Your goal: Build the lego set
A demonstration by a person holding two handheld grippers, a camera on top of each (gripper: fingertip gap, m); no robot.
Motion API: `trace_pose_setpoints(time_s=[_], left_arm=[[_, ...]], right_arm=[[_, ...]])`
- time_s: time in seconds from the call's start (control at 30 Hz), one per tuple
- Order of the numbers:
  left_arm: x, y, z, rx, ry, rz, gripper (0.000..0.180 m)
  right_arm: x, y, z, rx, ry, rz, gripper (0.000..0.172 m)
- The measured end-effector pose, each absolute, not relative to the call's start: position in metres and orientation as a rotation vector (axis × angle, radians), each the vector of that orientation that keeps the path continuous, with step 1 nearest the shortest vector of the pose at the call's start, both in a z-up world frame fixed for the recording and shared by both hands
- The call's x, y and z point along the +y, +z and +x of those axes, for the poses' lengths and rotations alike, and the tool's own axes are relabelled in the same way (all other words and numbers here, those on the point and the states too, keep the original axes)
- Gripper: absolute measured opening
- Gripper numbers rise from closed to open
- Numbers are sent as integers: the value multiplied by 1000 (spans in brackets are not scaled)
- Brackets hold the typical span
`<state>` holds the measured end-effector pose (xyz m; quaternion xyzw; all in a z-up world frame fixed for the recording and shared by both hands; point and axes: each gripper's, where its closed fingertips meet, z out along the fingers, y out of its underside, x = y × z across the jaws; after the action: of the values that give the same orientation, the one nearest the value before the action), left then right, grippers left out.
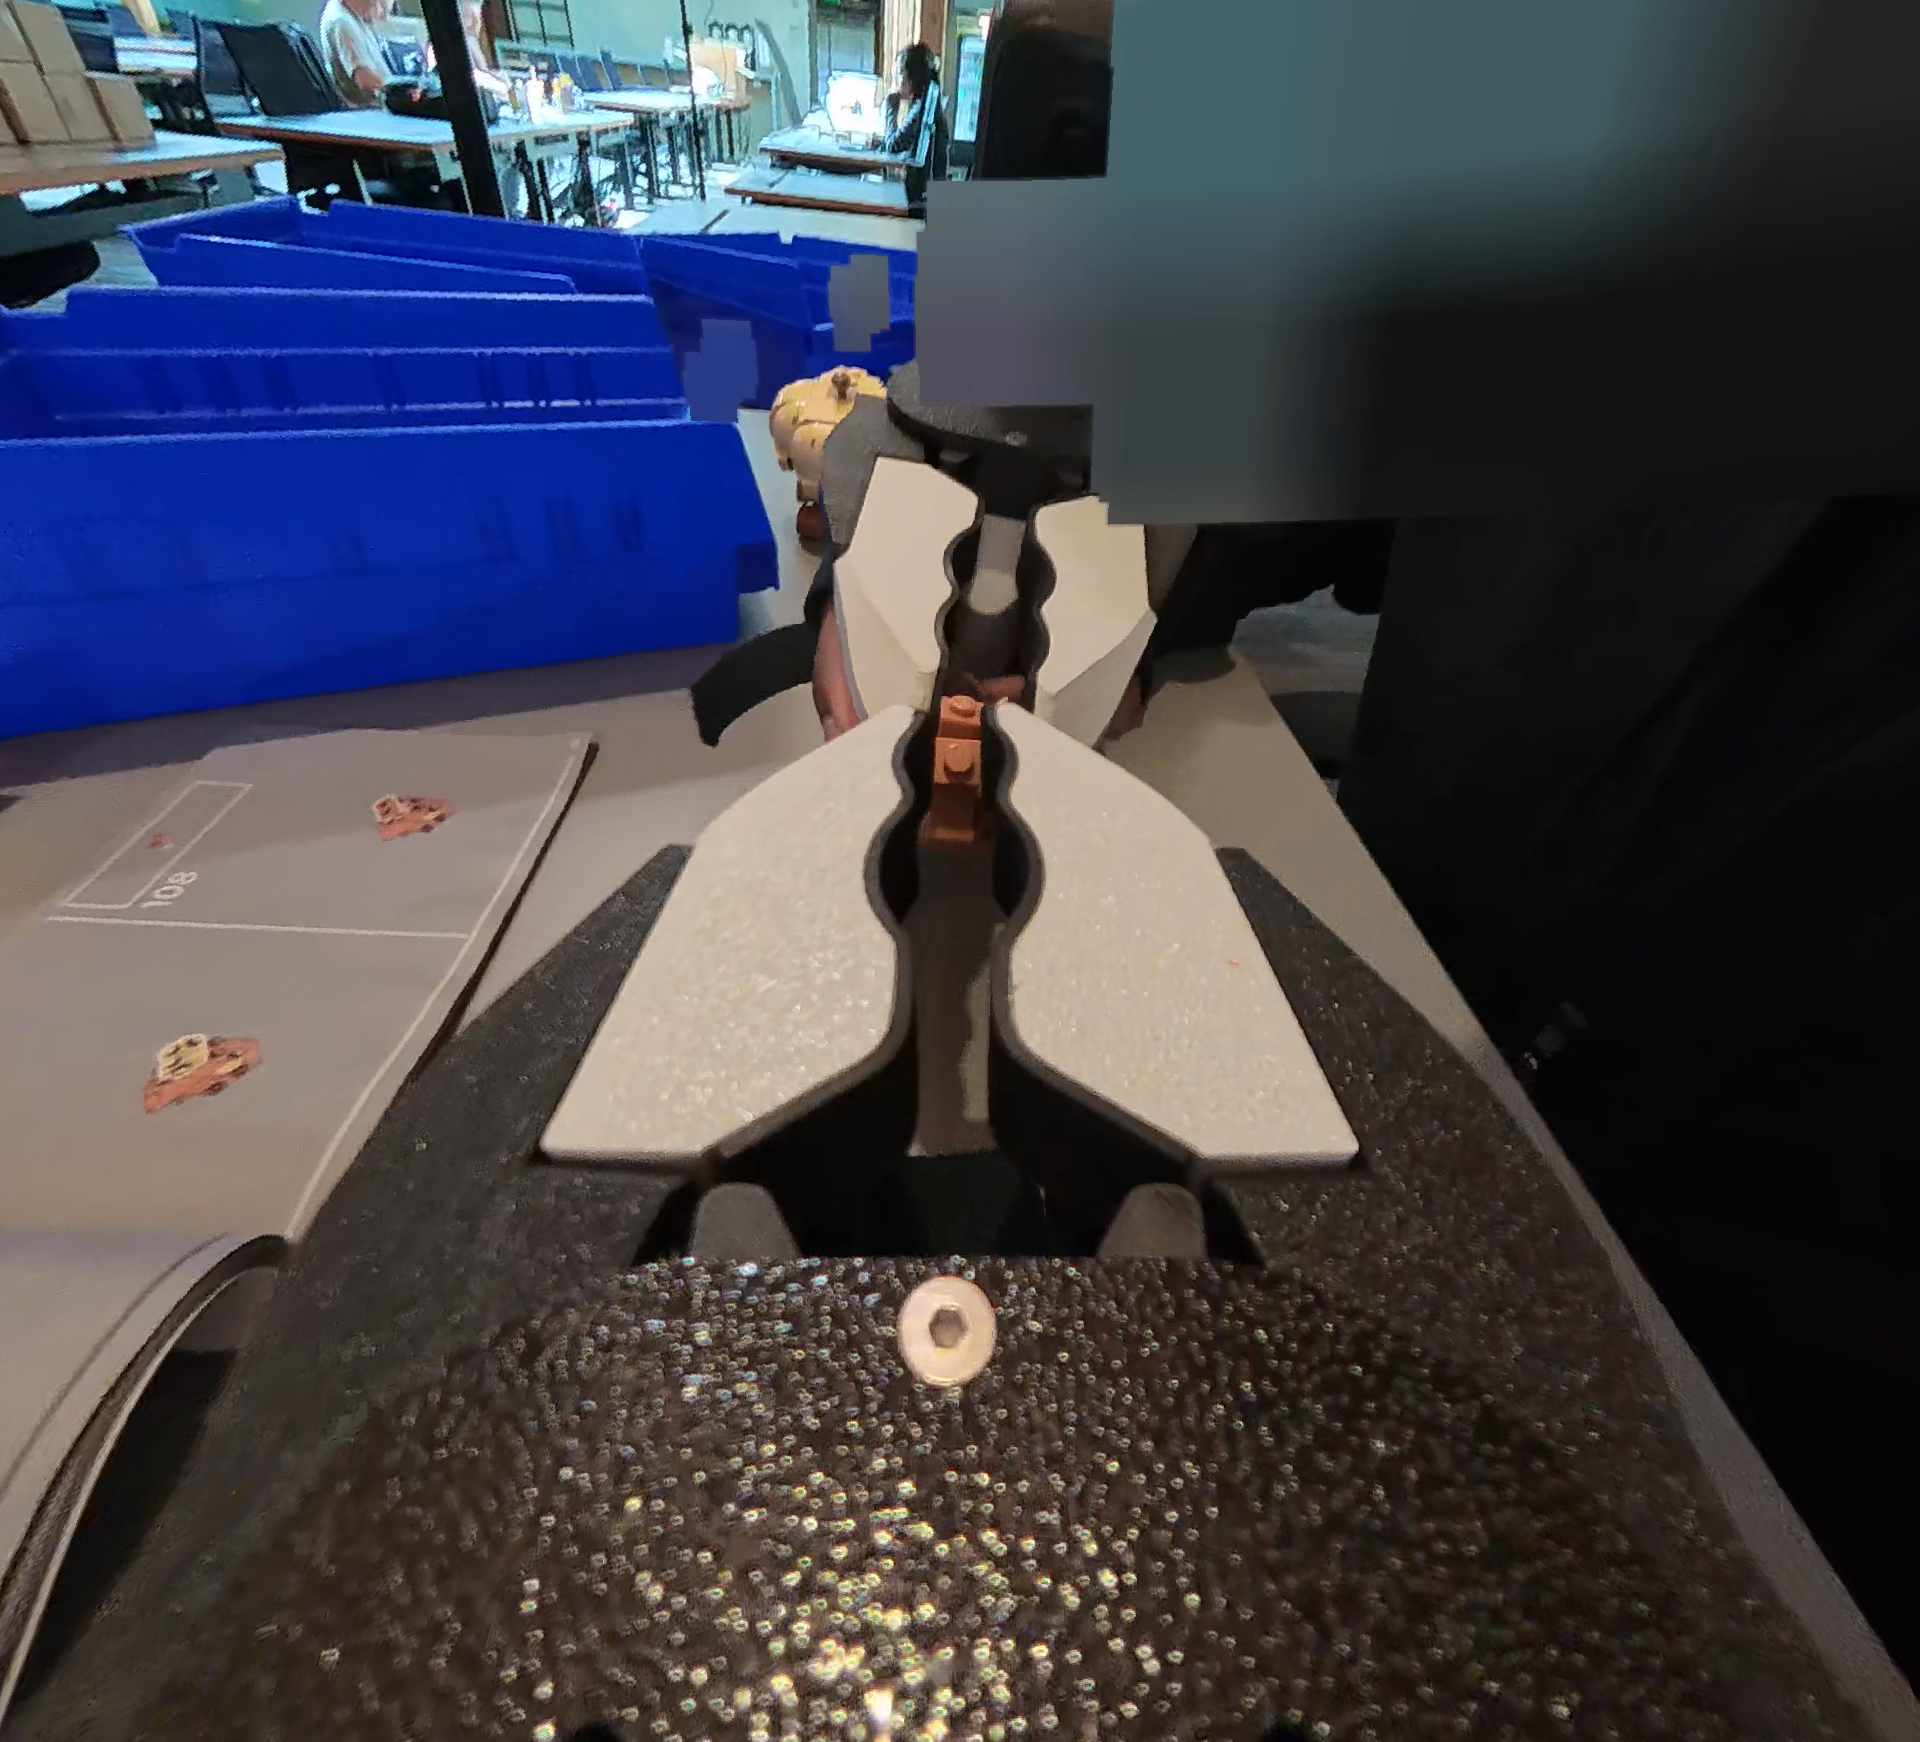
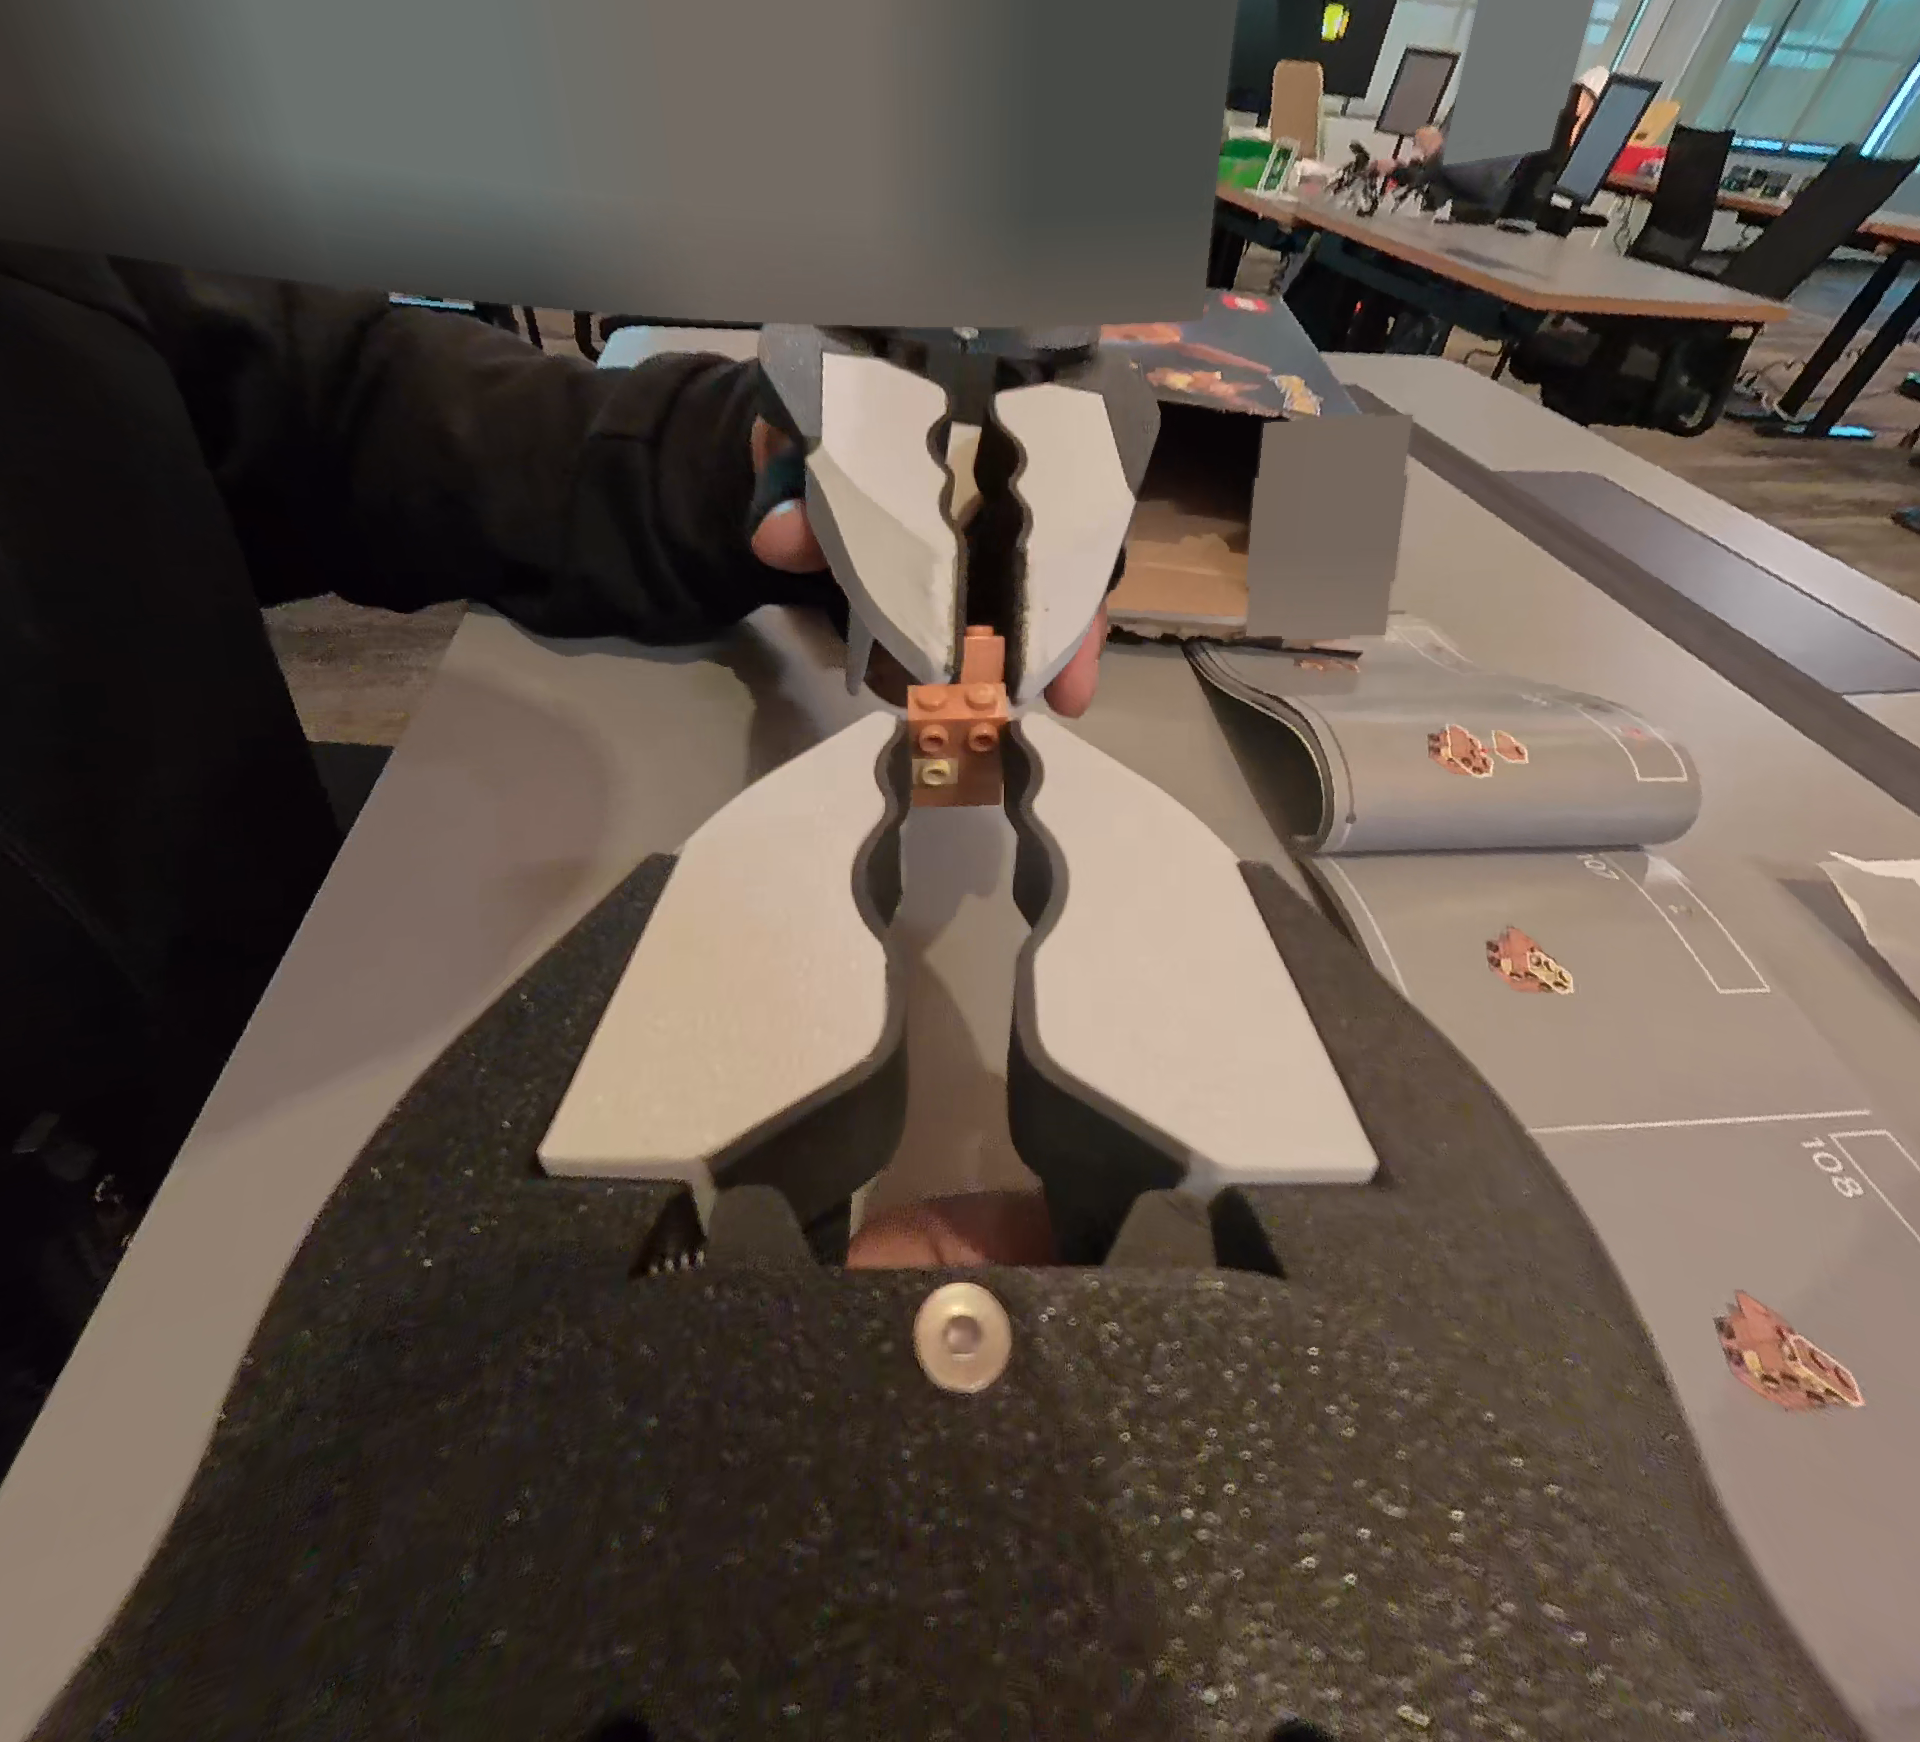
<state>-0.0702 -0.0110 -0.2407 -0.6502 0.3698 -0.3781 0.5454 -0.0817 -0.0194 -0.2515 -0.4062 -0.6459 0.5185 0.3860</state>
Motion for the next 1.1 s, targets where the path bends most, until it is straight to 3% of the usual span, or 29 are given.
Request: trace_pose_setpoints(time_s=[0.37,0.6,0.77,1.1], left_arm=[[-15,-256,-85,1047,-660,-1664,7],[-16,-329,-102,1142,-568,-2062,7],[-21,-349,-84,1192,-595,-2115,7],[-20,-335,-73,1186,-619,-2019,34]], right_arm=[[-12,-265,-82,-1725,1211,-1089,16],[-11,-277,-77,-1785,1184,-1141,16],[-16,-279,-75,-1818,1203,-1122,16],[-24,-260,-64,-1788,1495,-1051,16]])
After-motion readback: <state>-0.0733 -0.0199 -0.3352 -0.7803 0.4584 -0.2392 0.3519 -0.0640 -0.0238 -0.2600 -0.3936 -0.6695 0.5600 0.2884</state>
